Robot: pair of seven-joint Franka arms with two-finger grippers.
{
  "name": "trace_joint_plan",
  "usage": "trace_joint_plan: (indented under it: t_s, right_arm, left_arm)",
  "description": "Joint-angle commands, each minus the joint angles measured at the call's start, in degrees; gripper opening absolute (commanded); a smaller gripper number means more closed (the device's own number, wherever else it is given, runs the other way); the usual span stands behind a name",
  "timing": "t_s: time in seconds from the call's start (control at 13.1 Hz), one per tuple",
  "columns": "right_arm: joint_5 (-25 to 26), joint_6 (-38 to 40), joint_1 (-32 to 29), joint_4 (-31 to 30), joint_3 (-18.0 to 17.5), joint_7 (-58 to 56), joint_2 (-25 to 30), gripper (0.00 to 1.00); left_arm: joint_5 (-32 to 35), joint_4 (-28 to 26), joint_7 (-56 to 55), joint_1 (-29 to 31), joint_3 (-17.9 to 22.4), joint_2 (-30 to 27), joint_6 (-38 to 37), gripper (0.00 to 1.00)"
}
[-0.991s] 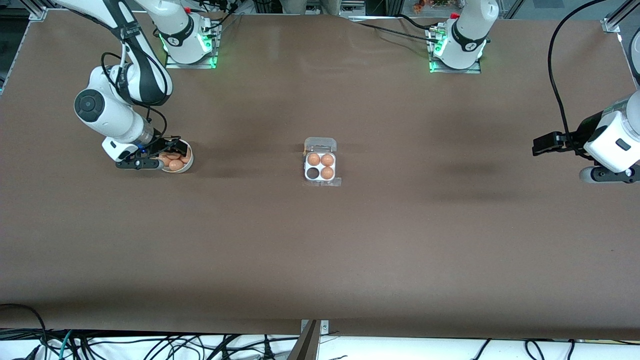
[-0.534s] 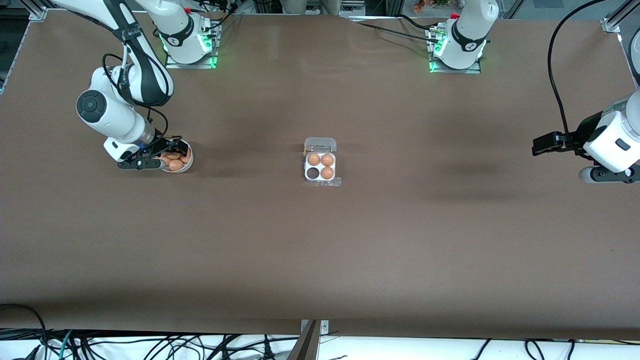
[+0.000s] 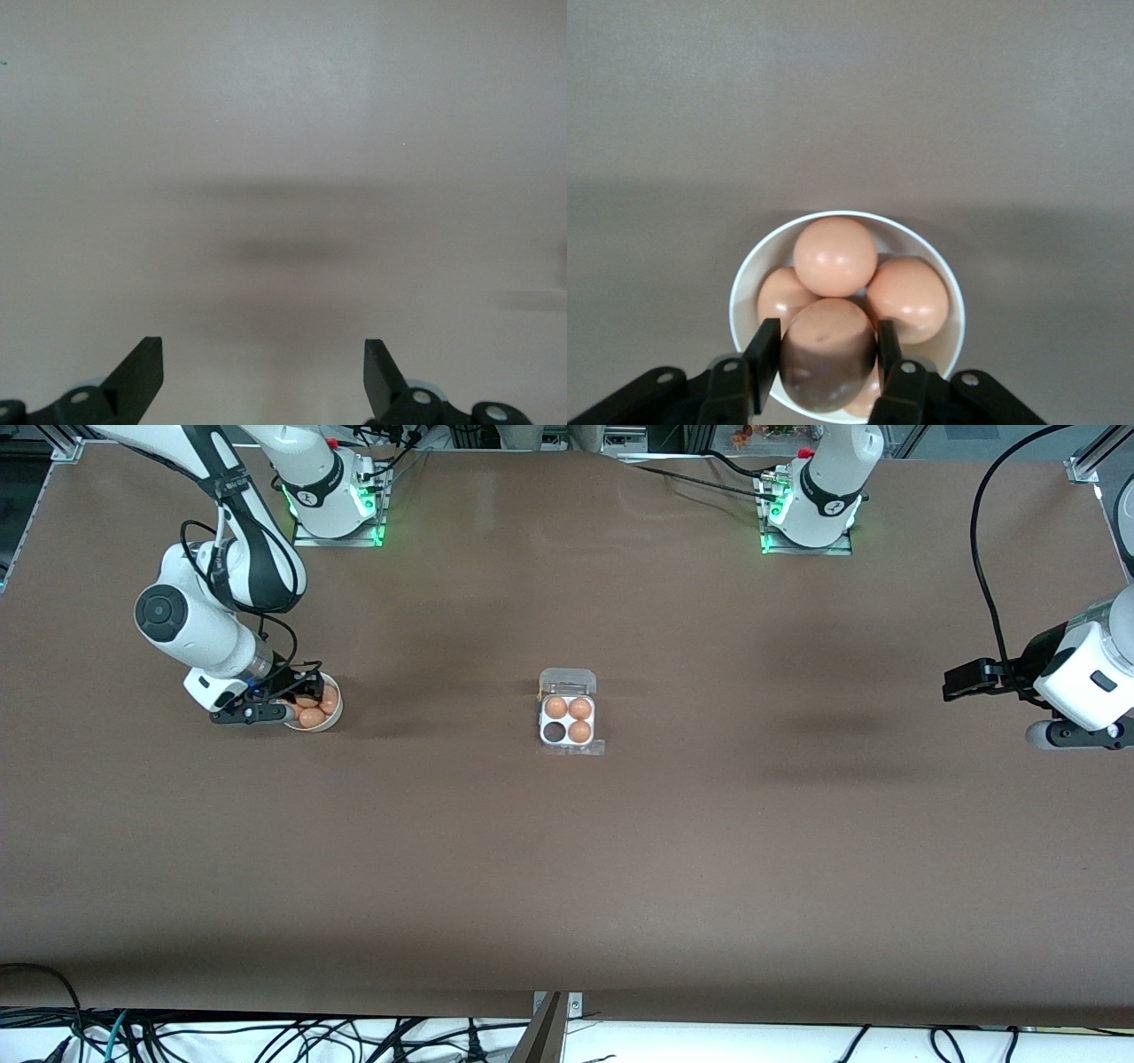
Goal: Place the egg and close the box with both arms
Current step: 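Close the right gripper on the egg and lift it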
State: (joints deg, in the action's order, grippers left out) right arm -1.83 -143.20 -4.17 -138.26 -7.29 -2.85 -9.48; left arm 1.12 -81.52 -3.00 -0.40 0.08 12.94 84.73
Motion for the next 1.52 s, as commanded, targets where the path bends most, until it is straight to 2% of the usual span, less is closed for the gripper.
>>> trace_joint_plan:
  t_s: [0.0, 0.08, 0.53, 0.76, 0.99, 1.45]
  right_arm:
    - [0.33, -0.94, -0.05, -1.57, 0.69, -2.07, 1.57, 0.11]
    - [0.33, -0.85, -0.05, -1.49, 0.69, -2.07, 1.65, 0.0]
    - [0.25, 1.25, 0.12, -0.7, 0.26, 0.29, 3.58, 0.0]
    - [0.25, 6.51, 0.12, 1.93, -1.32, 2.93, 5.17, 0.0]
    - [0.25, 17.74, 0.12, 10.17, -1.5, 5.04, 6.14, 0.0]
    - [0.25, 41.39, 0.39, 32.92, -1.5, 8.9, 3.78, 0.0]
  left_arm:
    - [-0.33, 0.84, 0.45, 0.32, -0.17, -0.11, -0.62, 1.0]
    - [-0.42, 0.84, 0.45, 0.32, -0.26, -0.11, -0.62, 1.0]
    - [-0.42, 0.84, 0.36, 0.32, -0.26, -0.11, -0.62, 1.0]
    - [-0.42, 0.84, 0.45, 0.32, -0.26, -0.11, -0.62, 1.0]
    - [-0.42, 0.84, 0.36, 0.32, -0.26, -0.11, -0.62, 1.0]
    - [-0.42, 0.84, 0.45, 0.32, -0.26, -0.02, -0.53, 1.0]
